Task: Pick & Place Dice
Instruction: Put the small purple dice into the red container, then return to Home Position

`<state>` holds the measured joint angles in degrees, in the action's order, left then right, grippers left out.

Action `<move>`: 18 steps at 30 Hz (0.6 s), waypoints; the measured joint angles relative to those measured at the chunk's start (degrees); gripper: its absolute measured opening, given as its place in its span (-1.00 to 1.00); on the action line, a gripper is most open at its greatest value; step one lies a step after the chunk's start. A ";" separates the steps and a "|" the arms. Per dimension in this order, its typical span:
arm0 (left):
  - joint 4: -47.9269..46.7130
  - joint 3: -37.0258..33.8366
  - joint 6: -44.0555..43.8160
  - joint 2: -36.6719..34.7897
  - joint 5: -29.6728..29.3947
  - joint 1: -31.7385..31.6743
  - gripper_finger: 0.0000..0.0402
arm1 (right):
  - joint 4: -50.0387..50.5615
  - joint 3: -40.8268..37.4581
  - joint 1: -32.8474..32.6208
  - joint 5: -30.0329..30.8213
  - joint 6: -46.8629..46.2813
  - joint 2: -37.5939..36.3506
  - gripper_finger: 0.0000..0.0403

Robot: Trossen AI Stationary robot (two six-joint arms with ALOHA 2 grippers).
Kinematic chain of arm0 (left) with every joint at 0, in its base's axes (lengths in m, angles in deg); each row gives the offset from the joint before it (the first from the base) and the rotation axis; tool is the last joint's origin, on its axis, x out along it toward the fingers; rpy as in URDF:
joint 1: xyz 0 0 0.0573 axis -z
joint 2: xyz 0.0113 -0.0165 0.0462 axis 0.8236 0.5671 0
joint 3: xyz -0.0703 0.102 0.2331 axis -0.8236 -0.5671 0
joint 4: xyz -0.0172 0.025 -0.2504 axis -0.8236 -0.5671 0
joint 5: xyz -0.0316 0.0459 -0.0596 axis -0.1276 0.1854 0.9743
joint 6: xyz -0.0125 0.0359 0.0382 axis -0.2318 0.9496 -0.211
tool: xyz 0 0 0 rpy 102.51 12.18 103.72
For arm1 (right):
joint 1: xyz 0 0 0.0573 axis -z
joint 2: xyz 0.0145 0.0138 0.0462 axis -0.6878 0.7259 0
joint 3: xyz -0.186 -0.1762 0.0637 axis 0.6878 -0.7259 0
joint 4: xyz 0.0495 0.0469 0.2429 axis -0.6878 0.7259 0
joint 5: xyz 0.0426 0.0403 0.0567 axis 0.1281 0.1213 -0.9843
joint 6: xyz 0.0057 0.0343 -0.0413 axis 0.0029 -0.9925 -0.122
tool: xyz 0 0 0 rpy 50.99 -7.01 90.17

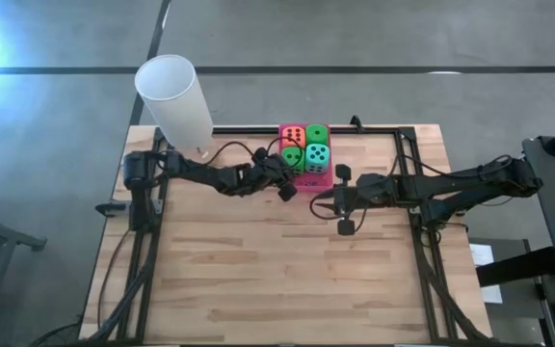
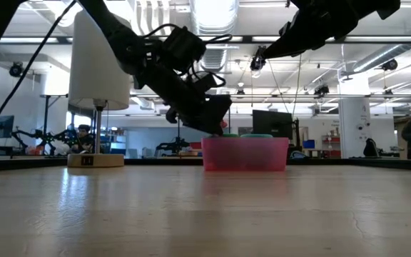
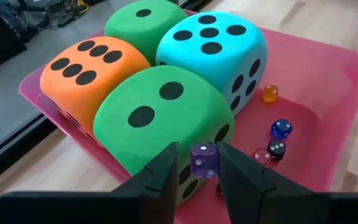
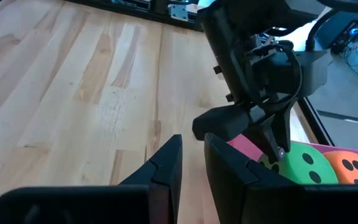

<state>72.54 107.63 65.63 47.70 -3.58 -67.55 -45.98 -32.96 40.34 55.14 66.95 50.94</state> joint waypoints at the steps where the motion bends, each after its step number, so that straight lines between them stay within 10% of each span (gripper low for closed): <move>1: 0.02 0.00 0.00 -0.06 0.00 0.00 -0.45 | -0.01 0.02 0.02 -0.01 -0.01 0.00 -0.69; 18: -8.43 4.40 -0.68 -2.00 0.17 0.15 -0.46 | 0.07 0.00 0.00 -0.02 -0.03 0.03 -0.69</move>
<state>64.11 112.02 64.95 45.70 -3.40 -67.39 -45.91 -32.96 40.34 55.12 66.92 50.98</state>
